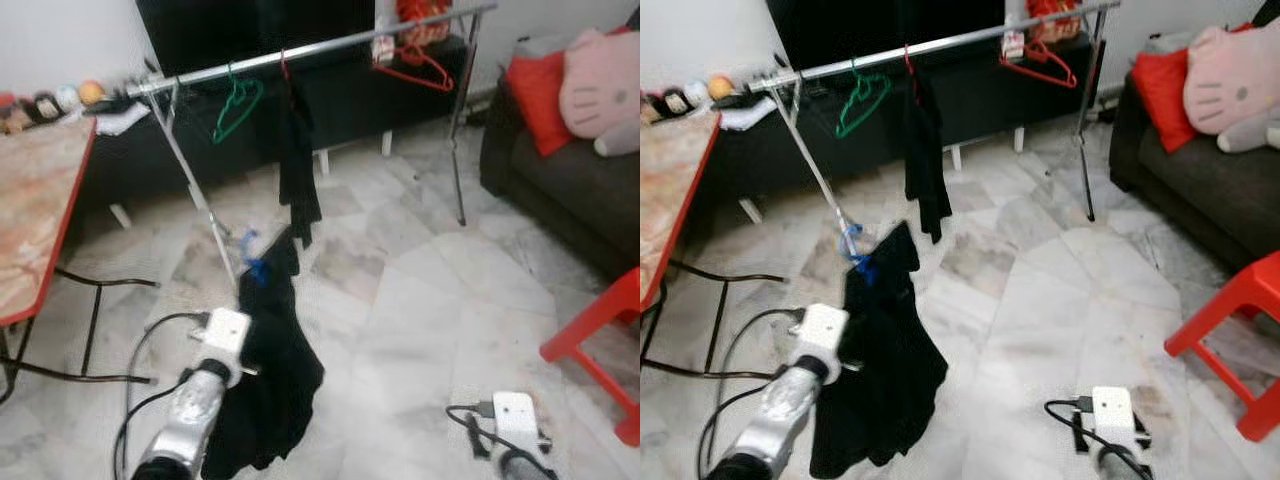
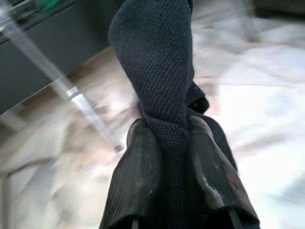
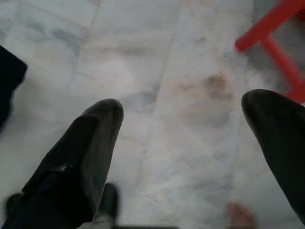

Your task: Hang hanger

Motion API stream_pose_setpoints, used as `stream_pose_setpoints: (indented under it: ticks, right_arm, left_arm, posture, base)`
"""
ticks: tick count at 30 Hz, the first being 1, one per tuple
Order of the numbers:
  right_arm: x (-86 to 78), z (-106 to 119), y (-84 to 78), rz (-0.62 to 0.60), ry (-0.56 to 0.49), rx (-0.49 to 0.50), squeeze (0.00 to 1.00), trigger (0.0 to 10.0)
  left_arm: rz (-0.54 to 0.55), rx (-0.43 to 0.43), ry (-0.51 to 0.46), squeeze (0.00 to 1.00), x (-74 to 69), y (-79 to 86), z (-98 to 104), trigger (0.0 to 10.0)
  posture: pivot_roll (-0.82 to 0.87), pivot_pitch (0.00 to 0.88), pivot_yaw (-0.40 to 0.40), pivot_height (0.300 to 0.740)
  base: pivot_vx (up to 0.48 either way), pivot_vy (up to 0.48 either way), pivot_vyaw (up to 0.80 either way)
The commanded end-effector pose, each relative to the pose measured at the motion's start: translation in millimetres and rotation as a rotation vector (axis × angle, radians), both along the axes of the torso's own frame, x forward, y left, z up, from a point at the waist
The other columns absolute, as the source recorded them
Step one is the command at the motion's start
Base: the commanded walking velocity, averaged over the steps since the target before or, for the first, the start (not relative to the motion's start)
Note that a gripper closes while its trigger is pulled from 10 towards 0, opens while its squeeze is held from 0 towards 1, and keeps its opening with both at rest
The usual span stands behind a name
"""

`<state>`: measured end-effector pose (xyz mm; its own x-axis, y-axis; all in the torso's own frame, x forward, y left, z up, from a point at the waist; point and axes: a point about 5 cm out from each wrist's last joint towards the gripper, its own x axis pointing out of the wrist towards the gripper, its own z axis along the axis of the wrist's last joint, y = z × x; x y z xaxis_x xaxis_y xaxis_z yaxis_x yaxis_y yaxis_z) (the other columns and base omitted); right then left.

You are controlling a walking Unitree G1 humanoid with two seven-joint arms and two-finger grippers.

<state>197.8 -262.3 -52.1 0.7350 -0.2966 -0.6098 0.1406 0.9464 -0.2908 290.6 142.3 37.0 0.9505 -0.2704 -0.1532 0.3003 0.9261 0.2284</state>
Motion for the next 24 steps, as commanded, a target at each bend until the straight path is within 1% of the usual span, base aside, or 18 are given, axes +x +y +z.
stream_pose_setpoints:
  ticks: [1,4,6,7,9,11,12,13,14,15,16,17,18,19,20,21,23,24]
  right_arm:
    - [23.0,18,0.8,0.069,-0.104,-0.048,0.0,10.0]
    - [38.6,40,-8.1,0.186,-0.205,-0.159,0.0,10.0]
    - [40.9,44,-9.0,0.201,-0.225,-0.172,0.0,10.0]
    - [46.8,53,-8.2,0.247,-0.271,-0.205,0.0,10.0]
    - [52.9,61,-3.4,0.304,-0.317,-0.232,0.0,10.0]
    - [56.9,69,2.4,0.355,-0.357,-0.248,0.0,10.0]
    - [60.3,75,8.8,0.393,-0.393,-0.239,0.0,10.0]
    - [65.9,87,26.4,0.504,-0.454,-0.198,0.0,10.0]
    - [65.9,87,26.4,0.504,-0.454,-0.198,0.0,10.0]
    - [66.9,91,33.2,0.551,-0.476,-0.185,0.0,10.0]
    - [66.9,91,33.2,0.551,-0.476,-0.185,0.0,10.0]
    - [67.3,95,38.0,0.579,-0.492,-0.175,0.0,10.0]
    - [66.9,104,48.5,0.644,-0.525,-0.16,0.02,10.0]
    - [66.0,107,52.6,0.668,-0.538,-0.156,0.13,10.0]
    - [65.1,109,54.9,0.681,-0.545,-0.154,0.13,10.0]
    - [64.3,111,57.0,0.689,-0.549,-0.148,1.0,10.0]
    - [61.9,113,62.5,0.717,-0.549,-0.136,1.0,10.0]
    - [60.9,115,65.3,0.743,-0.548,-0.147,1.0,10.0]
  left_arm:
    - [-0.067,0.022,-0.056,0.0,7.3,-4.5,16,10.0]
    - [-0.195,0.026,-0.042,0.0,9.1,-20.1,24,10.0]
    - [-0.216,0.026,-0.039,0.0,9.3,-22.7,26,10.0]
    - [-0.26,0.034,-0.046,0.0,10.0,-28.2,30,10.0]
    - [-0.296,0.031,-0.048,0.0,10.6,-34.0,34,10.0]
    - [-0.32,0.035,-0.048,0.0,10.3,-38.0,36,10.0]
    - [-0.336,0.036,-0.049,0.0,10.5,-41.5,38,10.0]
    - [-0.364,0.029,-0.054,0.0,11.7,-48.8,43,10.0]
    - [-0.364,0.029,-0.054,0.0,11.7,-48.8,43,10.0]
    - [-0.377,0.026,-0.054,0.0,12.0,-51.4,44,10.0]
    - [-0.377,0.026,-0.054,0.0,12.0,-51.4,44,10.0]
    - [-0.389,0.027,-0.053,0.0,12.0,-53.6,45,10.0]
    - [-0.428,0.024,-0.059,0.0,12.1,-60.8,50,10.0]
    - [-0.445,0.02,-0.063,0.0,12.4,-64.3,53,10.0]
    - [-0.454,0.018,-0.065,0.0,12.6,-66.4,54,10.0]
    - [-0.468,0.017,-0.069,0.0,13.2,-69.2,56,10.0]
    - [-0.491,0.015,-0.074,0.0,14.7,-73.7,61,10.0]
    - [-0.514,-0.005,-0.082,0.0,15.1,-77.8,67,10.0]
  posture:
    - [-0.17,0.0,0.09,0.74]
    - [-0.19,0.0,0.091,0.74]
    - [-0.19,0.0,0.09,0.74]
    - [-0.19,0.0,0.09,0.74]
    - [-0.19,0.0,0.089,0.74]
    - [-0.2,0.0,0.089,0.74]
    - [-0.21,0.0,0.09,0.74]
    - [-0.21,0.0,0.092,0.74]
    - [-0.21,0.0,0.092,0.74]
    - [-0.22,0.0,0.095,0.74]
    - [-0.22,0.0,0.095,0.74]
    - [-0.23,0.0,0.094,0.74]
    - [-0.23,0.0,0.09,0.74]
    - [-0.23,0.0,0.088,0.74]
    - [-0.23,0.0,0.088,0.74]
    - [-0.23,0.0,0.084,0.74]
    - [-0.23,0.0,0.084,0.74]
    - [-0.23,0.0,0.081,0.74]
  base:
    - [0.0,0.0,0.0]
    - [0.0,0.0,0.0]
    - [0.0,0.0,0.0]
    - [0.0,0.0,0.0]
    - [0.0,0.0,0.0]
    - [0.0,0.0,0.0]
    - [0.0,0.0,0.0]
    - [0.0,0.0,0.0]
    - [0.0,0.0,0.0]
    - [0.0,0.0,0.0]
    - [0.0,0.0,0.0]
    - [0.0,0.0,0.0]
    - [0.0,0.0,0.0]
    - [0.0,0.0,0.0]
    - [0.0,0.0,0.0]
    - [0.0,0.0,0.0]
    - [0.0,0.0,0.0]
    - [0.0,0.0,0.0]
